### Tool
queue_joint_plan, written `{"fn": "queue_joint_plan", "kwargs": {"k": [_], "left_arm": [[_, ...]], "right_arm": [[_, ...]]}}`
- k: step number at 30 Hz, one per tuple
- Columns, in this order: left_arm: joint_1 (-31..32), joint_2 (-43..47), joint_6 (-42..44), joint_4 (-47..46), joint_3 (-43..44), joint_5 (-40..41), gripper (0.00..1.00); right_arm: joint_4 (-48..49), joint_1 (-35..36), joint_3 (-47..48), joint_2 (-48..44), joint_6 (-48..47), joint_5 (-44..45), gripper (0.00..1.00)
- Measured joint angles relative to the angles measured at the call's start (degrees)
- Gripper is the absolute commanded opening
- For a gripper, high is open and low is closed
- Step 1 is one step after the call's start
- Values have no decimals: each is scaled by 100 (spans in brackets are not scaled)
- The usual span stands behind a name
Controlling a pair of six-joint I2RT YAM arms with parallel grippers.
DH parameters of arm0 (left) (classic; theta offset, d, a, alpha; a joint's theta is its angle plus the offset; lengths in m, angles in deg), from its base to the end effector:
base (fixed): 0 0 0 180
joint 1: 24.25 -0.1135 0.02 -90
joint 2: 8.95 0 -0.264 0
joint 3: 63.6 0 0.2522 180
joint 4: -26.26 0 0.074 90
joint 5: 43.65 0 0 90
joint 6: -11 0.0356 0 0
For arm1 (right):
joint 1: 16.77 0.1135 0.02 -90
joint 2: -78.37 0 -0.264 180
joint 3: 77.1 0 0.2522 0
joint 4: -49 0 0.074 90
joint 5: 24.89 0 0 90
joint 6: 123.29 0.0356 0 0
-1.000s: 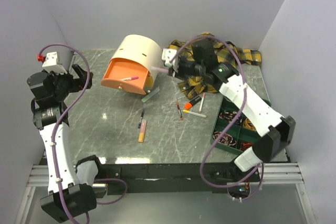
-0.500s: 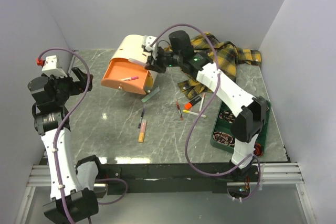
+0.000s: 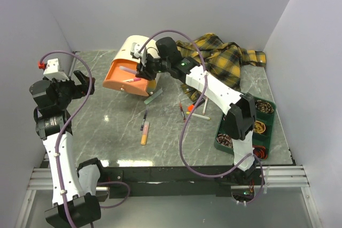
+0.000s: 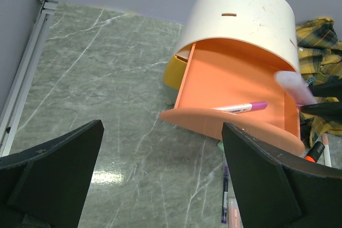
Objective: Sort the stationery into containers
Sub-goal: Place the pen in the drawer.
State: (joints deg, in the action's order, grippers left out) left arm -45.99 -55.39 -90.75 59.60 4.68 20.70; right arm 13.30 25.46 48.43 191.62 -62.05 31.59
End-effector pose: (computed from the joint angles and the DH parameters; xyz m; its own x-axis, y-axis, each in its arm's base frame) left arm 0.1693 0.0509 0.3775 -0.1935 -0.2748 -0.9418 0.0211 0.9586 -0.2840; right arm 0.3317 0.3276 0.3685 0.1921 -0.3673 -0.9100 -0.9617 0.1141 -0.2491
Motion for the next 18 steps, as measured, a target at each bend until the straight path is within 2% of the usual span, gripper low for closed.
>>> {"fn": "queue_joint_plan", "kwargs": {"k": [2, 6, 12, 18], "left_arm": [[0, 0, -4, -2, 0, -2, 99], [0, 0, -20, -9, 0, -4, 99], [0, -2, -105, -109, 0, -17, 99], [-9, 2, -98, -175, 0, 2, 99]], "right_arm": [[15, -2, -2, 72, 66, 74, 54], [166, -2, -66, 39, 151, 138, 59], [330, -46, -868, -664, 382, 177, 59], [490, -448, -2667, -2277, 1423, 765, 55]]}}
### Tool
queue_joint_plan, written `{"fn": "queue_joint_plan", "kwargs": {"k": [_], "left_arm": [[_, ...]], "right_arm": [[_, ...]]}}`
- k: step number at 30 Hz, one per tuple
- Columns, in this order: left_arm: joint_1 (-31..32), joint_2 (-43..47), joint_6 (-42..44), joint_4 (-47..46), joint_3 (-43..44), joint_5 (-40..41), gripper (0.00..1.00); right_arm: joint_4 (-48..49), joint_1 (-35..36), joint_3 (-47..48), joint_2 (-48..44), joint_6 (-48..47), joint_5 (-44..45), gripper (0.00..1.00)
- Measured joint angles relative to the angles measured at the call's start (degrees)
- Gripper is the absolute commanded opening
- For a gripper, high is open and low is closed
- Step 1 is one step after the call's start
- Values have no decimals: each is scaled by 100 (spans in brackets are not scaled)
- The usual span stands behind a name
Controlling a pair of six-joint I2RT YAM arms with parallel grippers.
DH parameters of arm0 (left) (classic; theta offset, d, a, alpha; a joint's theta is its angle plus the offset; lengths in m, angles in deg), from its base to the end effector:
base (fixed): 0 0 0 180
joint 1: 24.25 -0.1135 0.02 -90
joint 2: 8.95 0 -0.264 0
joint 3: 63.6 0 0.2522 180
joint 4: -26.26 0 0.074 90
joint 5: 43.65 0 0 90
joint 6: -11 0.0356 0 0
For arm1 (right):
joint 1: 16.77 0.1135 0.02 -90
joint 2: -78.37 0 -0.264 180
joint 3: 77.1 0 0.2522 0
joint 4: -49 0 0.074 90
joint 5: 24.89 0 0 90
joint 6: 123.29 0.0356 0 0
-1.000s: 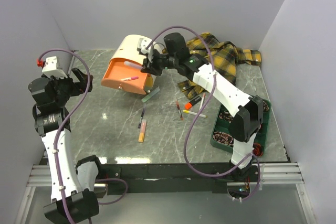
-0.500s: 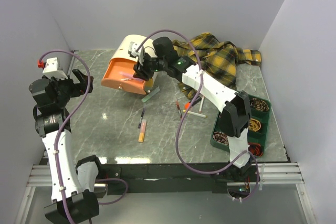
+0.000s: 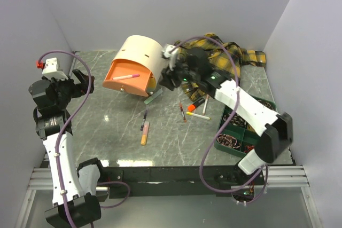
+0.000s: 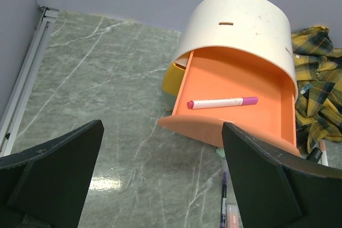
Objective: Sort the stationery into containers
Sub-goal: Place the pen in the drawer, then pick up the pen from the center of the board.
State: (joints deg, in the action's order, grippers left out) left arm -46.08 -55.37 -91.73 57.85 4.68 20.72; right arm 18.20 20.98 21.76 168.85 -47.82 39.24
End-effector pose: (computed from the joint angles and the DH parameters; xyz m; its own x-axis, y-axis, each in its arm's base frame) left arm 0.1697 0.0514 0.3807 -0.1664 -0.2807 -0.9453 0.0244 0.9572 -0.2885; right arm 0.2828 0.2386 0.3738 -0.0737 -0.3426 -0.9366 -0.9176 0.3911 -0.0708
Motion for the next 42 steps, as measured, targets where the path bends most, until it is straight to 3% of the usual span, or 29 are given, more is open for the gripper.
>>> {"fn": "queue_joint_plan", "kwargs": {"k": [4, 11, 21, 29, 39, 42], "left_arm": [[-2, 7, -2, -2, 0, 4, 99], [-2, 7, -4, -42, -81, 4, 99], [-2, 11, 28, 59, -81, 74, 99], [-2, 59, 153, 101, -81, 186, 99], [-26, 48, 144, 131, -92, 251, 99], [-35, 28, 127, 129, -96, 249, 99]], "right_arm": [[-20, -413, -894, -348, 584, 302, 50], [-205, -721, -1775, 404, 1174, 551, 40], [55, -721, -1751, 1178, 1644, 769, 36], [33, -715, -1453, 1851, 1698, 1067, 39], [66, -678, -1342, 2048, 1705, 1403, 41], [66, -662, -1346, 2057, 1709, 1473, 32]]}}
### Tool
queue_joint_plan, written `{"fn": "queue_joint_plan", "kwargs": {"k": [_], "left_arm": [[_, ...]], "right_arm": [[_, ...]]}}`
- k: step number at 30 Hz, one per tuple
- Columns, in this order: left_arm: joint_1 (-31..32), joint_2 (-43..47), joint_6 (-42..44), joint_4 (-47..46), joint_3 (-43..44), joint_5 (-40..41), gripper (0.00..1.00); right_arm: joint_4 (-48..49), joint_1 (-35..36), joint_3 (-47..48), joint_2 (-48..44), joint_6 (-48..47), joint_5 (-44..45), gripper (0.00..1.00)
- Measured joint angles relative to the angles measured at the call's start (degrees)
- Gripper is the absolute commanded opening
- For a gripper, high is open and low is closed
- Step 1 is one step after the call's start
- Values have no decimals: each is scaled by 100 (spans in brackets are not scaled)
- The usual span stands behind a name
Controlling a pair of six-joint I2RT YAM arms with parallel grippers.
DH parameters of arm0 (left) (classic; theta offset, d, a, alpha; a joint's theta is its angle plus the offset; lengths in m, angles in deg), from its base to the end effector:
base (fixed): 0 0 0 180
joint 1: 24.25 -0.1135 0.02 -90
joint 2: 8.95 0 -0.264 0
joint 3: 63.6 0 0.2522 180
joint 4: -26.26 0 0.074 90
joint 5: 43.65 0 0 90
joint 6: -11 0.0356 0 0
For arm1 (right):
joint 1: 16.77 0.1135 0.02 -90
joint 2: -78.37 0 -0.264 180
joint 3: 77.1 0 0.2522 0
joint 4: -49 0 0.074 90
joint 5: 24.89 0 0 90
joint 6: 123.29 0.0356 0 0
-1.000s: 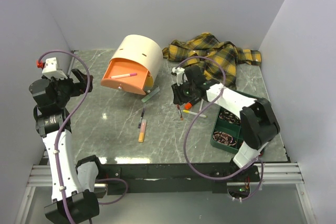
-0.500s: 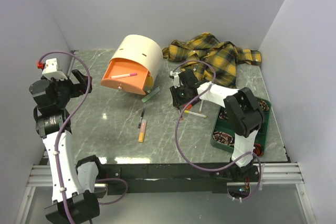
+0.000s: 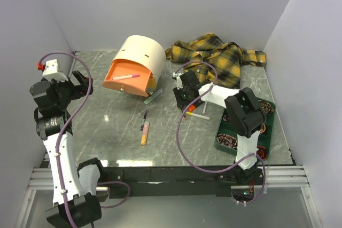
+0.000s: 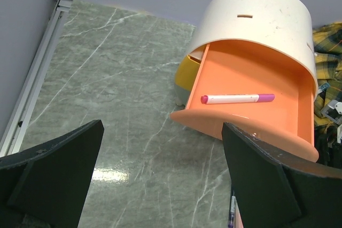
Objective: Sort the stationery into containers
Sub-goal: Pick up the pen from the center of the board.
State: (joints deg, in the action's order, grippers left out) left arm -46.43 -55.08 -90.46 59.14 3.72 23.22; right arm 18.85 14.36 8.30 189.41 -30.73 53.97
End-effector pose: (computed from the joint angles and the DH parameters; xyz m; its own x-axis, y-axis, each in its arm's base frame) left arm 0.1689 0.0538 0.3734 -0.1857 -0.2730 -0.9439 -0.0284 0.9617 -0.2726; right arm 0.3417 0.2144 0.1607 -0.7340 -0.3921 -0.5545 -0.5680 0.8020 0.1847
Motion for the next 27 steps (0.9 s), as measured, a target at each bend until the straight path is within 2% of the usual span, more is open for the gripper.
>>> {"fn": "queue_joint_plan", "kwargs": {"k": [4, 12, 17, 22, 27], "left_arm": [[-7, -66, -24, -63, -20, -2, 100], [-11, -168, -31, -151, -33, -20, 99], [-11, -175, -85, -243, -33, -109, 99], [-11, -243, -170, -345, -33, -205, 99], [-11, -310, -267, -435, -33, -343, 100]], "right_arm": [[11, 48, 0, 13, 7, 181, 0], [-247, 131, -4, -170, 101, 267, 0], [-713, 83, 96, -1117, 254, -201, 0], [-487, 59, 763, -1996, 385, -861, 0], [-2, 197, 1637, -1987, 234, -1172, 0]]}}
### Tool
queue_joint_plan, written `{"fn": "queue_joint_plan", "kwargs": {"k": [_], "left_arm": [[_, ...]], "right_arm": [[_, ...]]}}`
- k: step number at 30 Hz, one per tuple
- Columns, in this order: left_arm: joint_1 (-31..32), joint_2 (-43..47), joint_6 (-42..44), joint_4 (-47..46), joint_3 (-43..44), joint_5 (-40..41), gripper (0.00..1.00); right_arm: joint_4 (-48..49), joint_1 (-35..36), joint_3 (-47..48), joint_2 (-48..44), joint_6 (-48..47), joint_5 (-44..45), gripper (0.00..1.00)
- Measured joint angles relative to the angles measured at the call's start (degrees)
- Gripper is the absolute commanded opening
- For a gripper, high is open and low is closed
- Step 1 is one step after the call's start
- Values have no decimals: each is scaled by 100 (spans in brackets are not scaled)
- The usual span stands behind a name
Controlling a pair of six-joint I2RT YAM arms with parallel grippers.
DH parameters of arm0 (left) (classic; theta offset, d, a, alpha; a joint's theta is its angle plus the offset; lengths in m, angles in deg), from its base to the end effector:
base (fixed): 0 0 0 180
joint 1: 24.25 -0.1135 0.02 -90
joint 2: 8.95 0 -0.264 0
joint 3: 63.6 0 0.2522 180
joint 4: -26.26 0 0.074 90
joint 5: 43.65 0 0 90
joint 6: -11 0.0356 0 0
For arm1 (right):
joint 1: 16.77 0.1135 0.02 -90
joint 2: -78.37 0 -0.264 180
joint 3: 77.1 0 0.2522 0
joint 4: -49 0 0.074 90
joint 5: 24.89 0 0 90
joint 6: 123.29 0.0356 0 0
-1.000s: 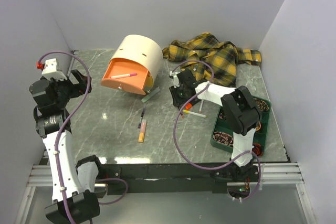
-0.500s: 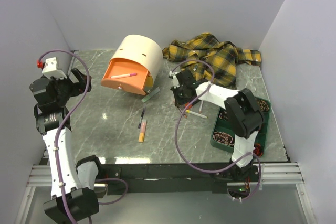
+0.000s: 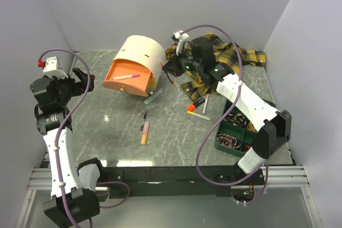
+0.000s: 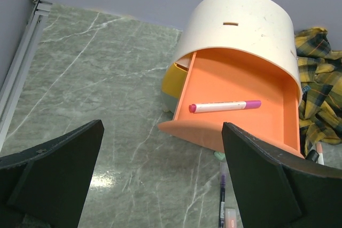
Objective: Sort the stationery into containers
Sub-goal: Pick up the pen from the center of the board, then place the pen in the drawer.
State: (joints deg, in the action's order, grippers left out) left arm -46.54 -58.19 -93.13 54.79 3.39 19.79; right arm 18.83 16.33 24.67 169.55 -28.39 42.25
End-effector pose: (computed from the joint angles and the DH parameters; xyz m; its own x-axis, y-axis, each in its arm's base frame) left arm 0.1835 0.0580 0.3706 -0.1842 -0.3115 -0.9322 0.0229 0.9468 -0.3209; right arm 0.3057 0.2158 0.3880 -0.3489 -0.1335 -0.9276 -0.7829 0.5856 0.2102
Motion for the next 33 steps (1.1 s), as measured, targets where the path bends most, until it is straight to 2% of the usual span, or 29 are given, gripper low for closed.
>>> {"fn": "queue_joint_plan", "kwargs": {"k": [11, 18, 20, 21, 23, 28, 33], "left_arm": [[0, 13, -17, -28, 0, -57, 99], [0, 79, -17, -31, 0, -57, 100], [0, 79, -20, -31, 0, -57, 99], [0, 76, -20, -31, 0, -57, 99], [0, 76, -20, -33, 0, -59, 99], [0, 76, -26, -35, 0, -61, 99], [0, 76, -59, -48, 0, -66, 99]], "right_arm": [[243, 601, 1923, 1585, -769, -170, 0], [269, 841, 2559, 2295, -966, -199, 2], [262, 907, 2592, 2389, -1005, -199, 8], [260, 935, 2608, 2424, -1027, -197, 22], [256, 988, 2616, 2461, -1045, -195, 38], [258, 1051, 2616, 2479, -1143, -186, 51], [234, 1034, 2404, 2341, -1397, -188, 54]]}}
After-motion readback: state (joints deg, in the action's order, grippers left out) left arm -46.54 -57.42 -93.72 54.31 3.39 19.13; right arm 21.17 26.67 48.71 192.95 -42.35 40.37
